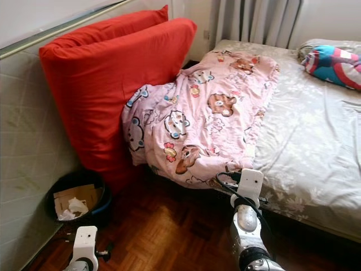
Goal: Clean up the room
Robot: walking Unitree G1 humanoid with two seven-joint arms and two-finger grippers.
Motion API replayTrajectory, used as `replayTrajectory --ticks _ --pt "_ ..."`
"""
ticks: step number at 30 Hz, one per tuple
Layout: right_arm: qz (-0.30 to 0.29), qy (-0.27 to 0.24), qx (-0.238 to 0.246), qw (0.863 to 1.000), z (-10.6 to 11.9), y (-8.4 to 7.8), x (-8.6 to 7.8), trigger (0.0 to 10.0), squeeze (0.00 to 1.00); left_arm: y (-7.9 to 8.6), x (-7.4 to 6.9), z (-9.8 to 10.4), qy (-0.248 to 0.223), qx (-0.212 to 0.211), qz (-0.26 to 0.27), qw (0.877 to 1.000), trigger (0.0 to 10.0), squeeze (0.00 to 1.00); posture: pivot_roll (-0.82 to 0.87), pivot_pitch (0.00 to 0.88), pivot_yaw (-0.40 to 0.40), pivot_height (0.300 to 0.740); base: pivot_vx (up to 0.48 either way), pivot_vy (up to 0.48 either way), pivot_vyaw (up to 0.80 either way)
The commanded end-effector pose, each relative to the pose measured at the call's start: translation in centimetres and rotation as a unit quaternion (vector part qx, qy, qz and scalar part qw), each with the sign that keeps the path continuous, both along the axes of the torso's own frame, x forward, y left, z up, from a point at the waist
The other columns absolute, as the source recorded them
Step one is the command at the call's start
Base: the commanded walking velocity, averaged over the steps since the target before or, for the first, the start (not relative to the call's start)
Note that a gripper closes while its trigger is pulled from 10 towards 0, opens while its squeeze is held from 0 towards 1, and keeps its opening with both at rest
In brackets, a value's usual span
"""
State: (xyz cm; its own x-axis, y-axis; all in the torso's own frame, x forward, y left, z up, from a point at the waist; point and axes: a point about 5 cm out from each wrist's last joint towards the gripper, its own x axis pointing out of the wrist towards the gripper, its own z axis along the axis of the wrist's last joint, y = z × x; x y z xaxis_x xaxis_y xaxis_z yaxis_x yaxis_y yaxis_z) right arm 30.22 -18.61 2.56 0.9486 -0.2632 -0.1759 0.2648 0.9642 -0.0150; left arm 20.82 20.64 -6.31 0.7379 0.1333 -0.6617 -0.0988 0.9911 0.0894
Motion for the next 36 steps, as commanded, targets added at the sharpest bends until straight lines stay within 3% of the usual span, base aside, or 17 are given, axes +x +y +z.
replayTrajectory --ticks 1,11,12,13,14,16,19,21,24,29,36 --pt "-0.004 0.020 -0.004 1.000 -0.5 -0.1 -0.2 10.0 1.00 0.2 -0.2 -0.1 0.008 0.006 -0.008 1.000 10.0 0.00 0.02 0.041 0.023 0.740 0.000 0.000 0.00" --pt "0.020 0.101 0.013 0.995 -2.5 0.6 -1.2 10.0 1.00 0.0 -0.2 -0.1 0.007 0.007 -0.012 1.000 10.0 0.00 0.02 0.040 0.022 0.740 0.000 0.000 0.00" --pt "0.030 0.124 0.015 0.992 -3.2 0.8 -1.7 10.0 0.43 0.0 -0.2 -0.1 0.007 0.007 -0.013 1.000 10.0 0.00 0.02 0.040 0.022 0.740 0.000 0.000 0.00" --pt "0.035 0.135 0.018 0.990 -3.6 0.9 -1.9 10.0 0.00 -0.1 -0.2 -0.2 0.007 0.006 -0.014 1.000 10.0 0.00 0.02 0.040 0.022 0.740 0.000 0.000 0.00" --pt "0.048 0.166 0.039 0.984 -4.6 1.1 -2.8 10.0 0.00 -0.1 -0.3 -0.2 0.010 0.003 -0.014 1.000 10.0 0.00 0.02 0.040 0.020 0.740 0.000 0.000 0.00" --pt "0.051 0.176 0.048 0.982 -5.0 1.1 -3.2 10.0 0.00 -0.1 -0.3 -0.2 0.011 0.001 -0.013 1.000 10.0 0.00 0.02 0.040 0.019 0.740 0.000 0.000 0.00" --pt "0.050 0.243 0.085 0.965 -7.4 0.6 -6.1 10.0 0.00 -0.3 -0.5 -0.5 0.024 -0.028 0.007 0.999 10.0 0.00 0.01 0.039 0.018 0.740 0.000 0.000 0.00" --pt "0.050 0.255 0.088 0.962 -7.8 0.4 -6.7 10.0 0.00 -0.4 -0.6 -0.6 0.026 -0.033 0.010 0.999 10.0 0.00 0.01 0.039 0.018 0.740 0.000 0.000 0.00" --pt "0.048 0.313 0.086 0.945 -9.8 -0.4 -10.0 10.0 0.00 -0.8 -1.0 -0.9 0.048 -0.043 -0.013 0.998 10.0 0.00 0.01 0.040 0.016 0.740 0.000 0.000 0.00" --pt "0.043 0.349 0.100 0.931 -11.3 -0.5 -13.1 10.0 0.00 -1.3 -1.6 -1.3 0.065 -0.040 -0.029 0.997 10.0 0.00 0.00 0.033 0.032 0.740 0.000 0.000 0.00" --pt "0.051 0.358 0.118 0.925 -11.9 0.2 -14.3 10.0 0.00 -1.2 -1.4 -1.3 0.070 -0.039 -0.032 0.996 10.0 0.00 -0.01 0.030 0.036 0.740 0.000 0.000 0.00"
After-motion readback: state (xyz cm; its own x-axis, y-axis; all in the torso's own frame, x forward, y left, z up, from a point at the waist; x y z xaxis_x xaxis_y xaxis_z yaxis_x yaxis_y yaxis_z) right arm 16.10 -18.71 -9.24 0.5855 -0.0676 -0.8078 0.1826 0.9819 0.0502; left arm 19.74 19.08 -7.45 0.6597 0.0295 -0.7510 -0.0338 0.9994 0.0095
